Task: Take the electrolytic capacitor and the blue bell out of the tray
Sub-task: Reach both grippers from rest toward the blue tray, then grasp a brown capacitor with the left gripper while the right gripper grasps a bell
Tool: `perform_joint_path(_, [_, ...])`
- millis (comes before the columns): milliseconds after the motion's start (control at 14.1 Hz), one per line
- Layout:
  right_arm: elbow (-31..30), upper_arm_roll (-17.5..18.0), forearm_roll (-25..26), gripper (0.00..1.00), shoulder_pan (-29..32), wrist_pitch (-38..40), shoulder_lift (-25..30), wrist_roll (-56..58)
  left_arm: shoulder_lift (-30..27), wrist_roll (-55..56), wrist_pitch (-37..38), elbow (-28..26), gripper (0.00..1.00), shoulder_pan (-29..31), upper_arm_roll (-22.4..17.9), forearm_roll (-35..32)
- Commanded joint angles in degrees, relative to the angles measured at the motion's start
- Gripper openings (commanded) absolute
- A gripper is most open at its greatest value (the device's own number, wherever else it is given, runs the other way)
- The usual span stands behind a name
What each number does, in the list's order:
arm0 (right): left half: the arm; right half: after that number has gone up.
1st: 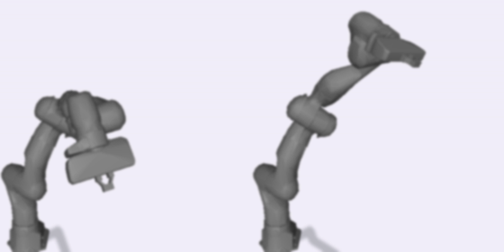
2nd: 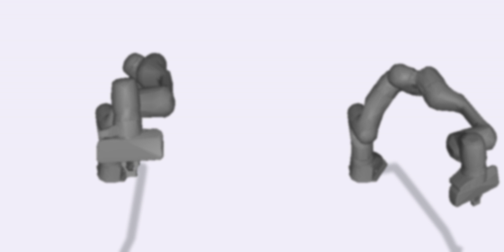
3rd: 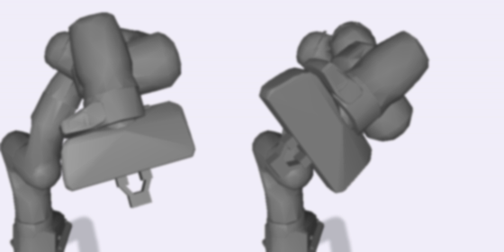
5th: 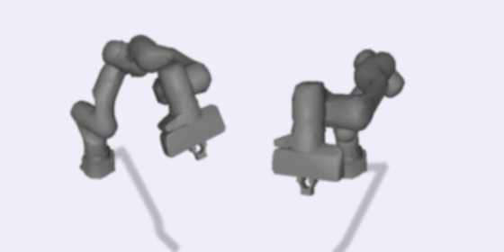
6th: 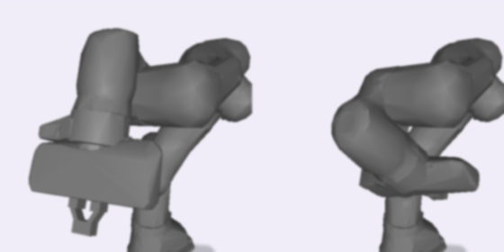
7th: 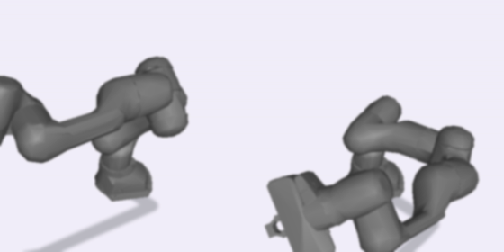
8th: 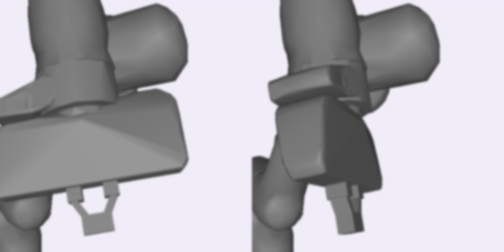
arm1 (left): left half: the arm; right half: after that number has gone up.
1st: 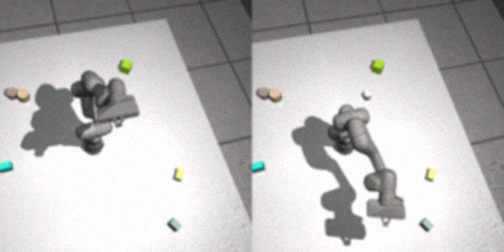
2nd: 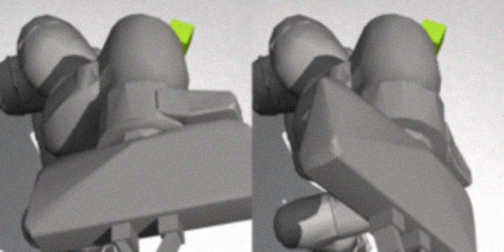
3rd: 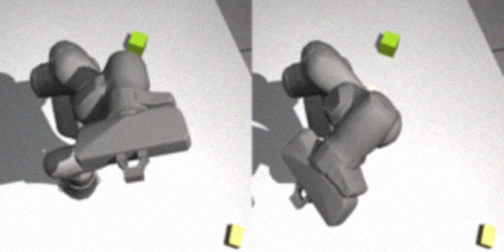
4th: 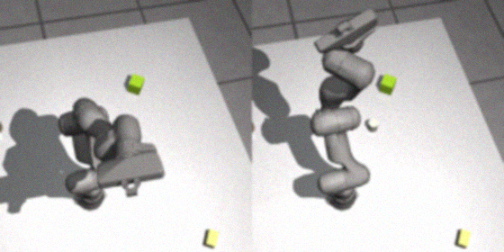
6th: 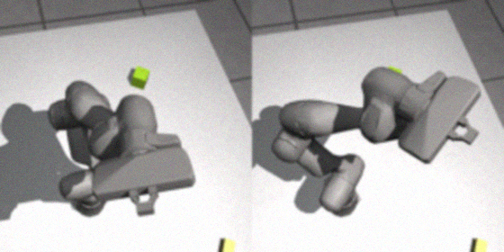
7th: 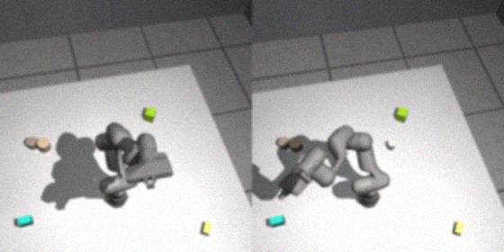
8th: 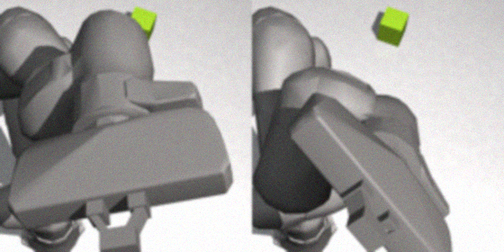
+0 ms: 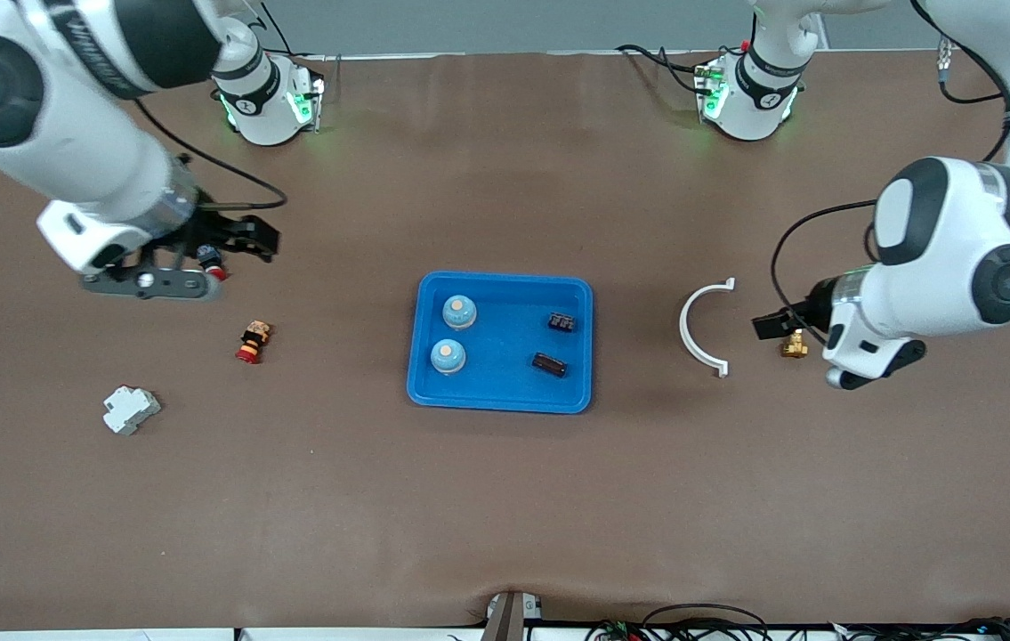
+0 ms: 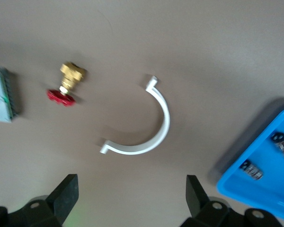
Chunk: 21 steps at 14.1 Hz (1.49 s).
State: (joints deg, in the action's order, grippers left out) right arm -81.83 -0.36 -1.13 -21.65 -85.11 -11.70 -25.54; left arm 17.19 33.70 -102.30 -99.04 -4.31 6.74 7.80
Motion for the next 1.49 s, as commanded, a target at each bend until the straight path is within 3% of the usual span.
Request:
perform_joint_path(0, [-0.09,-0.52,-2.98,1.0,-1.81,-2.68,-2.35,-2.5,-0.05,7.06,-4.82,-2.82,1.0,-4.12,0.03,1.07])
perform_joint_path(142, [-0.52,-0.52,-6.5,1.0,-2.34,-4.44,-3.32,-2.67,1.7,13.99,-8.86,-2.82,1.0,-7.89,0.29,1.07])
perform_joint_path(355, [-2.89,-0.52,-6.69,1.0,-4.18,-7.95,-4.73,-2.67,4.17,24.54,-14.57,-2.82,1.0,-12.9,0.3,1.07])
perform_joint_path(497, [-6.31,-0.52,-6.69,1.0,-5.5,-12.43,-4.99,-3.63,5.57,31.13,-17.3,-2.82,0.81,-15.37,0.3,1.07])
perform_joint_path(711, [-10.45,-0.52,-6.69,1.0,-8.31,-19.2,-5.69,-7.76,8.12,43.27,-21.52,-2.82,0.8,-17.83,0.3,0.98])
perform_joint_path(995, [-10.98,-0.52,-6.69,1.0,-10.6,-22.29,-9.21,-10.39,9.09,51.0,-22.67,-2.82,0.76,-20.91,0.3,0.98])
perform_joint_path(1421, [-17.57,-0.52,-6.69,1.0,-13.67,-32.13,-10.09,-11.28,13.12,65.26,-27.77,-2.56,0.72,-25.22,0.21,0.37])
